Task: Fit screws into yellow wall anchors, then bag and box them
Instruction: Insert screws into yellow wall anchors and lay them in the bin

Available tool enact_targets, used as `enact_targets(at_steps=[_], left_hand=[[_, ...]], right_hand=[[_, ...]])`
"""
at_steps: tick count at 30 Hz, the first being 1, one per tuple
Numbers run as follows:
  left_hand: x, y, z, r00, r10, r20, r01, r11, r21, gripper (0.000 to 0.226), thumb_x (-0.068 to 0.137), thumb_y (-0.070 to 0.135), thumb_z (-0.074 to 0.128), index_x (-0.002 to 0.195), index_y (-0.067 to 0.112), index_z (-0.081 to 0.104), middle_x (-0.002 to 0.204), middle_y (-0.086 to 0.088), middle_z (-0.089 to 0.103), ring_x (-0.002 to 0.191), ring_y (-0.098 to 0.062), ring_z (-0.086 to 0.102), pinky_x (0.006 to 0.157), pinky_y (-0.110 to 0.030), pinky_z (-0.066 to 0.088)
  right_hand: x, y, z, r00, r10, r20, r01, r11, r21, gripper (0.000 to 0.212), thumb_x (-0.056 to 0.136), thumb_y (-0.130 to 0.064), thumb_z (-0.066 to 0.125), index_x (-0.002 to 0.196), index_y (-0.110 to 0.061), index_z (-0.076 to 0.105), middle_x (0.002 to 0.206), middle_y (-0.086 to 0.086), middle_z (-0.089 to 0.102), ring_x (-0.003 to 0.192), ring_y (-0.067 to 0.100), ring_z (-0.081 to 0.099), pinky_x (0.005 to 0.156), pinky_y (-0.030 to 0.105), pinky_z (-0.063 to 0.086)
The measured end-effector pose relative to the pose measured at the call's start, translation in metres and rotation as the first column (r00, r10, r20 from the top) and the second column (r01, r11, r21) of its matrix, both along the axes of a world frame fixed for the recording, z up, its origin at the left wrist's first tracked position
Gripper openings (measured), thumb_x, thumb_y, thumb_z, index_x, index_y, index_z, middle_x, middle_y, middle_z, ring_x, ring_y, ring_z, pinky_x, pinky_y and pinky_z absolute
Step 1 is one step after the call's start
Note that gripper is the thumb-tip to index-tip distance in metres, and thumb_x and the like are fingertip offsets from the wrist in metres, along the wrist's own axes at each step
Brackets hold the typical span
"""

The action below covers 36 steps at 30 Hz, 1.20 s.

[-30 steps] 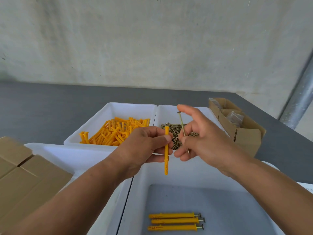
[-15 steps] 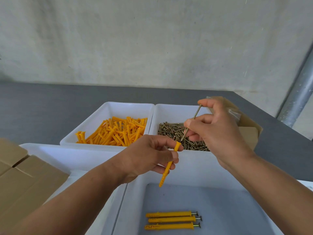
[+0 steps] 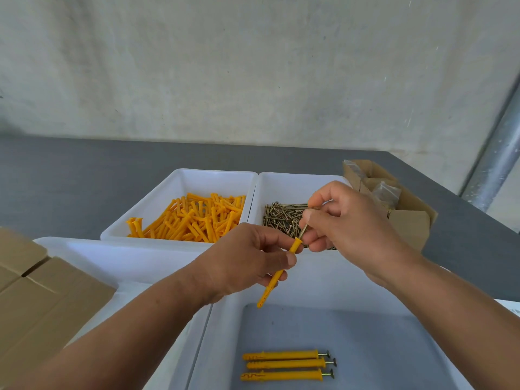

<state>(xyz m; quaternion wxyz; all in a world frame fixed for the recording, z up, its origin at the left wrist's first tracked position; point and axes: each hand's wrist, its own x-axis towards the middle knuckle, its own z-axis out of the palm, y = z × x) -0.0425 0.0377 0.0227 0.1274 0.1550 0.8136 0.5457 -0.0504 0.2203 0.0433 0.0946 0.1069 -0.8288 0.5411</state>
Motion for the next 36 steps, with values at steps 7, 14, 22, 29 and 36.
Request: enact_targets(at_steps=[7, 14, 22, 29, 36], left_hand=[[0.001, 0.003, -0.006, 0.971, -0.042, -0.236, -0.034, 0.950, -0.312, 0.010, 0.089, 0.024, 0.070, 0.098, 0.025, 0.072, 0.073, 0.005, 0.073, 0.062, 0.003, 0.063, 0.065, -0.015, 0.052], [-0.001, 0.004, -0.007, 0.967, -0.049, -0.249, -0.045, 0.933, -0.357, 0.014, 0.086, 0.024, 0.074, 0.094, 0.023, 0.063, 0.071, 0.008, 0.071, 0.063, -0.001, 0.065, 0.065, -0.023, 0.057], [-0.017, -0.018, -0.002, 0.798, 0.249, -0.549, -0.454, 0.847, -0.275, 0.016, 0.084, 0.028, 0.068, 0.073, 0.037, 0.062, 0.070, 0.021, 0.064, 0.076, 0.009, 0.060, 0.062, -0.003, 0.041], [-0.041, -0.050, -0.021, 0.717, 0.337, -0.610, -0.663, 0.601, -0.447, 0.025, 0.092, 0.043, 0.056, 0.086, 0.023, 0.069, 0.091, 0.001, 0.059, 0.090, -0.018, 0.055, 0.069, -0.029, 0.035], [-0.046, -0.057, -0.027, 0.830, 0.279, -0.483, -0.557, 0.475, -0.682, 0.055, 0.095, 0.065, 0.027, 0.099, 0.030, 0.068, 0.088, 0.004, 0.053, 0.085, -0.018, 0.049, 0.073, -0.034, 0.042]], right_hand=[[0.008, 0.009, 0.005, 0.973, 0.162, 0.164, -0.221, 0.852, 0.475, 0.018, 0.092, -0.015, 0.058, 0.083, -0.031, 0.061, 0.074, -0.007, 0.072, 0.065, 0.004, 0.071, 0.065, 0.028, 0.060], [0.011, 0.005, -0.005, 0.953, 0.232, 0.194, -0.295, 0.567, 0.769, 0.007, 0.092, -0.036, 0.064, 0.095, -0.038, 0.059, 0.080, -0.013, 0.062, 0.066, -0.003, 0.055, 0.060, 0.020, 0.044], [0.016, -0.003, -0.024, 0.887, 0.234, 0.399, -0.459, 0.335, 0.823, 0.013, 0.093, -0.028, 0.060, 0.104, -0.024, 0.066, 0.069, -0.014, 0.049, 0.049, -0.006, 0.048, 0.041, 0.007, 0.030], [0.024, -0.016, -0.032, 0.834, 0.239, 0.497, -0.537, 0.151, 0.830, 0.022, 0.093, -0.021, 0.059, 0.113, -0.021, 0.067, 0.087, -0.010, 0.055, 0.080, 0.008, 0.044, 0.052, 0.014, 0.028], [0.020, -0.012, -0.029, 0.799, 0.221, 0.559, -0.597, 0.181, 0.781, 0.027, 0.087, -0.043, 0.065, 0.100, -0.020, 0.071, 0.101, 0.000, 0.070, 0.081, 0.014, 0.060, 0.056, 0.021, 0.041]])
